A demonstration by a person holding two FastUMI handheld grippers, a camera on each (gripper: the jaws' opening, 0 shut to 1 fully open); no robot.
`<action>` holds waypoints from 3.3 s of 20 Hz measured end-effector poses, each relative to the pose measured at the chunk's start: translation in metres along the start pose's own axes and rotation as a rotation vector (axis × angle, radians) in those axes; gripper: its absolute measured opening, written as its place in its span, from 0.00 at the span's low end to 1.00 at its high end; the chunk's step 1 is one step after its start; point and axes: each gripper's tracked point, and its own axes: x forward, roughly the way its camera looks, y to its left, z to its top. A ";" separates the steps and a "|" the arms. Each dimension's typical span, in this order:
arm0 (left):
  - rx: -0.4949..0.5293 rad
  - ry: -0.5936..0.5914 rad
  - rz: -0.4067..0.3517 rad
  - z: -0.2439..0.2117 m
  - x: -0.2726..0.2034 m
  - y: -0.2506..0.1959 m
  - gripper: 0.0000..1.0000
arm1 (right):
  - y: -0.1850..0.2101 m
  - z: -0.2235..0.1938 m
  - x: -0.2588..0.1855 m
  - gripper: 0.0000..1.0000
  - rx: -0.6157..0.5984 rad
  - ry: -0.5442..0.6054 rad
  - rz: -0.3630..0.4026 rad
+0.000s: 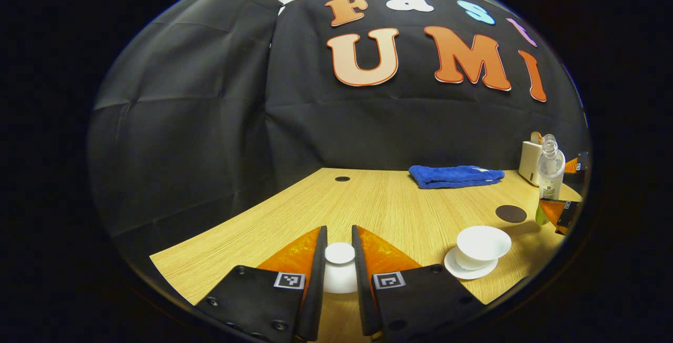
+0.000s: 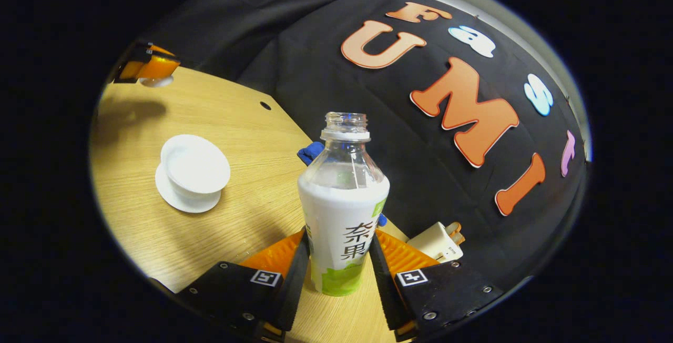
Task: Open the teacup lid with one hand, grasp the water bottle and pour water into the teacup with the other hand; after pouring, place the water bottle on the coaster and then close the teacup lid.
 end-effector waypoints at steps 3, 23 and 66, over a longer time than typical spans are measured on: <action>-0.002 -0.003 0.012 -0.001 -0.002 0.009 0.33 | 0.000 0.005 0.003 0.66 -0.114 -0.007 -0.019; -0.018 -0.028 0.019 -0.004 -0.008 0.033 0.33 | 0.009 0.034 0.017 0.65 -0.818 -0.157 -0.188; 0.013 -0.063 -0.006 0.011 -0.014 0.043 0.33 | -0.057 0.141 -0.005 0.64 -1.290 -0.492 -0.598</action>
